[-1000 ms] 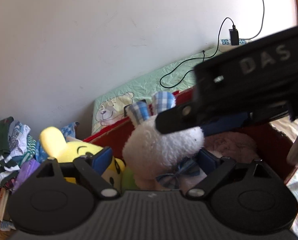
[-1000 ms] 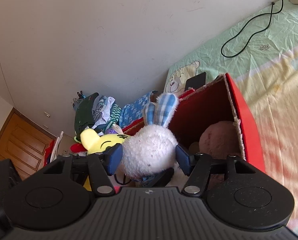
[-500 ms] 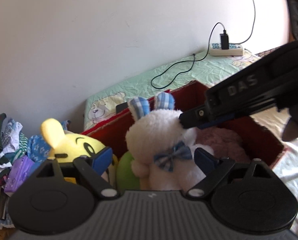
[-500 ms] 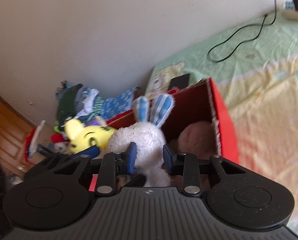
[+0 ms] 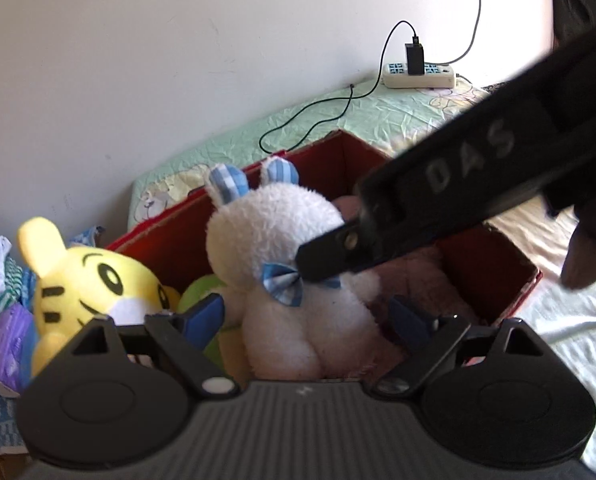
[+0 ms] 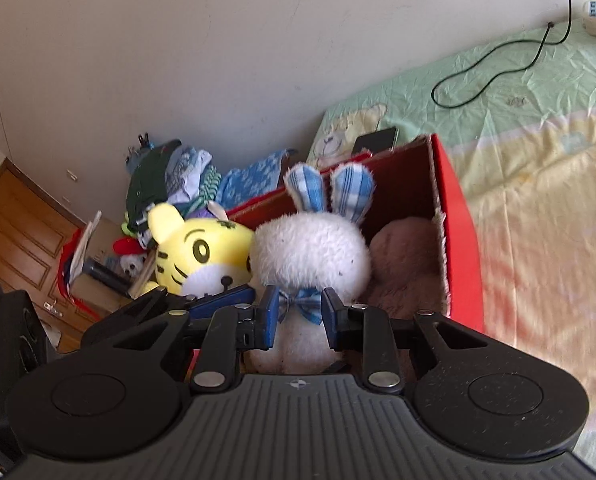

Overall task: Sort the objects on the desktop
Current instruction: 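Lower the white bunny into the red box beside the tiger plush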

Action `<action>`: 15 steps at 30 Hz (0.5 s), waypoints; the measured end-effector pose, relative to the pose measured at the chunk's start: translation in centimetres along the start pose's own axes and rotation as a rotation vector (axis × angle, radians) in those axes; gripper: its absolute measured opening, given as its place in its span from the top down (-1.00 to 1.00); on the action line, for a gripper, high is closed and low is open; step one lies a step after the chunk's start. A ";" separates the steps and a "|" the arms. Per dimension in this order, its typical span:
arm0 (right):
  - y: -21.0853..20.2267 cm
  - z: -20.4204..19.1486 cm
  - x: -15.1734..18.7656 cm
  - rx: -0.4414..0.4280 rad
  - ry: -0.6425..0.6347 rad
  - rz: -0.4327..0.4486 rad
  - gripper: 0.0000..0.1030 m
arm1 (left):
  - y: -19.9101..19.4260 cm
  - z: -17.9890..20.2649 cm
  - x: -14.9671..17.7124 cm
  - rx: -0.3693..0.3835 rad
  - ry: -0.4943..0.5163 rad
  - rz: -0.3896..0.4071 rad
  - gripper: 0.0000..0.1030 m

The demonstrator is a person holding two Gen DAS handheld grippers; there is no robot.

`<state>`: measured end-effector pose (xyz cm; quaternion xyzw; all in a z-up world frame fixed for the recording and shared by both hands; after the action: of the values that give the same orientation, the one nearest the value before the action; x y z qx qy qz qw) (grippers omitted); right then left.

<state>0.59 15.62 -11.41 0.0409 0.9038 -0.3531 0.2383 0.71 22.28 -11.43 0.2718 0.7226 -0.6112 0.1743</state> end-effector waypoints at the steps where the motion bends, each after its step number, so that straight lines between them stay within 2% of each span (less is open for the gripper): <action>1: 0.5 0.0 0.0 0.000 0.001 -0.010 0.47 | 0.2 -0.1 -0.1 -0.001 -0.007 -0.001 -0.78; 7: 2.0 0.1 -0.6 0.022 -0.010 0.007 0.46 | 1.1 -0.5 -0.5 -0.018 -0.031 -0.003 -0.78; 15: 0.7 0.4 -0.5 -0.010 0.004 0.034 0.42 | 1.9 -0.2 -0.4 -0.056 -0.045 -0.015 -0.79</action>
<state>1.32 15.94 -11.90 0.0558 0.9051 -0.3445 0.2429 2.19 22.62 -12.61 0.2476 0.7374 -0.5980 0.1932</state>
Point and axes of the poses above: each gripper's, at about its wrist camera, not at the fingertips, and y roughly the way its jaws point, z to its right, x to its underside, the point moved 8 cm from there along y, roughly the way its jaws point, and after that the axes turned 7 degrees about -z, right-handed, at the moved point
